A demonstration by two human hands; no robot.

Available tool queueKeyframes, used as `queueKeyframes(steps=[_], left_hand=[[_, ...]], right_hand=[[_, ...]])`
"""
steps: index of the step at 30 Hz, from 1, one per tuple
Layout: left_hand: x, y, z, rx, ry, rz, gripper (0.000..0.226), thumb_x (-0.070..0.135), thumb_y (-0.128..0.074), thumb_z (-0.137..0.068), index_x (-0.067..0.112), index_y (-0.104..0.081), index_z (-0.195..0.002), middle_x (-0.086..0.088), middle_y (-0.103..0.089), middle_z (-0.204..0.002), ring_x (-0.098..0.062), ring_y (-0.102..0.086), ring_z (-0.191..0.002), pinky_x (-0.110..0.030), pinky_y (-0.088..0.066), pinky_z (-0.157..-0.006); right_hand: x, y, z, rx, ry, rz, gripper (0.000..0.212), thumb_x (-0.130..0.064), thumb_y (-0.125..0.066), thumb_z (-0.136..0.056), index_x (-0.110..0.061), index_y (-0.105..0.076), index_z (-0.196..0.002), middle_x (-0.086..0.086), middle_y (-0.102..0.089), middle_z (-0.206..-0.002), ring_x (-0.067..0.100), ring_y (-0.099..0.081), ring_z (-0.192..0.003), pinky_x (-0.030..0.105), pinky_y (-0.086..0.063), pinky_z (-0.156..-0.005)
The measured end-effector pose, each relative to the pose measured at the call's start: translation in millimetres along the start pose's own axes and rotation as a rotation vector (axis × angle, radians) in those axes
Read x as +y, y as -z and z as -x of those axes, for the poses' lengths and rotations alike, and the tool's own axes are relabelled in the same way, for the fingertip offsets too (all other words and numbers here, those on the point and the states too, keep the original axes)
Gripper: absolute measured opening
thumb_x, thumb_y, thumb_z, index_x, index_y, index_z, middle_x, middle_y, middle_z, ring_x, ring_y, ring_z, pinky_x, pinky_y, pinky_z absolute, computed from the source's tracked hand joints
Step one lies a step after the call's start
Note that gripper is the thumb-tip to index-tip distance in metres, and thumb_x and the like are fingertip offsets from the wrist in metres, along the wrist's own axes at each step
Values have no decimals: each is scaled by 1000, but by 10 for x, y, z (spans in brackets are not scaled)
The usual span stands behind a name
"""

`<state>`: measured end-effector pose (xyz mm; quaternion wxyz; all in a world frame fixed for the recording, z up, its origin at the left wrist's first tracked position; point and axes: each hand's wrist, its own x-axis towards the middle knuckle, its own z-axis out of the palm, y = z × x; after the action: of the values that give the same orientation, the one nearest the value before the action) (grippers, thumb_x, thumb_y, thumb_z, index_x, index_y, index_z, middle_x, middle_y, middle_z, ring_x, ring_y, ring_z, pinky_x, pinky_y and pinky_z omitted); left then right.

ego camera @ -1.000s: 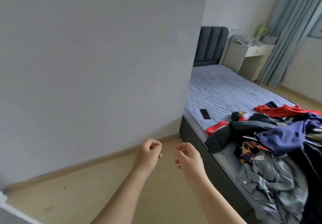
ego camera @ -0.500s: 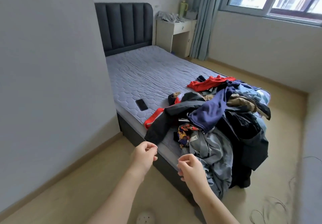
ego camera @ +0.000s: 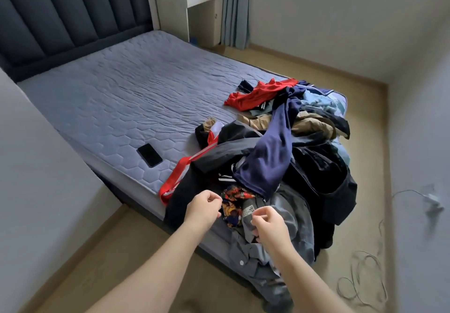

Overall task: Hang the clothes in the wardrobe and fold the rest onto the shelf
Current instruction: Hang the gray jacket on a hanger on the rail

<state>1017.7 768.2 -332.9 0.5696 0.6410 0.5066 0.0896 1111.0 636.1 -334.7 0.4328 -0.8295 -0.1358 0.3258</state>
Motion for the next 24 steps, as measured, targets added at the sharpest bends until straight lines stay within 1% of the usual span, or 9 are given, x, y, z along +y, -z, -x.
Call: queueKeyframes(steps=[4, 6, 9, 14, 18, 20, 22, 23, 24], left_hand=[[109, -283, -519, -63, 74, -33, 19, 13, -48, -88, 21, -59, -75, 0, -63, -77, -11, -58, -62, -22, -42, -58], [177, -436, -829, -56, 123, -33, 18, 14, -47, -87, 21, -59, -76, 0, -63, -78, -11, -58, -62, -22, -43, -57], [276, -636, -1258, -32, 180, -18, 17, 15, -46, -86, 20, -60, -78, -1, -62, -78, -12, -57, -61, -21, -41, -57], [336, -1010, -1981, -14, 253, -12, 16, 16, -46, -89, 19, -60, -81, -1, -60, -75, -13, -54, -58, -23, -40, -55], [275, -1203, -2249, -27, 282, -68, 16, 15, -44, -86, 18, -59, -79, -2, -61, -77, -15, -54, -59, -23, -40, -57], [303, -1289, -2363, -20, 273, -96, 16, 15, -45, -86, 18, -58, -78, -4, -61, -82, -17, -54, -64, -24, -41, -59], [342, -1379, -2473, -23, 245, -184, 12, 17, -46, -87, 21, -56, -81, -4, -61, -93, -19, -54, -74, -26, -43, -64], [367, -1414, -2513, -32, 231, -239, 9, 18, -48, -87, 22, -56, -88, -4, -59, -102, -20, -54, -82, -26, -42, -68], [373, -1468, -2573, -46, 216, -289, 14, 20, -50, -87, 22, -55, -100, -4, -55, -113, -21, -53, -93, -27, -41, -74]], right_hand=[[4, 47, -587, 0, -88, 10, 15, -12, -47, -84, -23, -56, -79, -4, -60, -73, 18, -59, -73, 32, -49, -66], [11, 96, -963, -6, -129, 13, 16, -12, -46, -83, -23, -57, -79, -3, -61, -72, 19, -58, -73, 30, -48, -66], [12, 198, -1466, -23, -150, 55, 16, -12, -46, -83, -24, -55, -77, -4, -60, -73, 20, -59, -76, 25, -42, -59], [122, 369, -2263, -42, -187, 103, 16, -11, -45, -83, -23, -54, -78, -4, -59, -75, 23, -62, -82, 26, -42, -62], [244, 410, -2558, -82, -237, 108, 15, -11, -45, -84, -21, -54, -80, -2, -59, -82, 24, -62, -86, 27, -43, -64], [263, 429, -2685, -79, -256, 93, 14, -10, -44, -84, -20, -53, -80, -1, -59, -82, 21, -59, -80, 26, -43, -61], [286, 434, -2818, -59, -260, 95, 12, -9, -45, -84, -18, -53, -83, 2, -60, -88, 17, -54, -75, 24, -40, -58], [283, 431, -2877, -44, -259, 101, 11, -8, -46, -84, -16, -54, -86, 3, -60, -95, 16, -53, -75, 24, -38, -57], [301, 419, -2944, -30, -268, 102, 13, -8, -47, -84, -15, -54, -93, 5, -58, -103, 15, -52, -77, 24, -38, -58]])
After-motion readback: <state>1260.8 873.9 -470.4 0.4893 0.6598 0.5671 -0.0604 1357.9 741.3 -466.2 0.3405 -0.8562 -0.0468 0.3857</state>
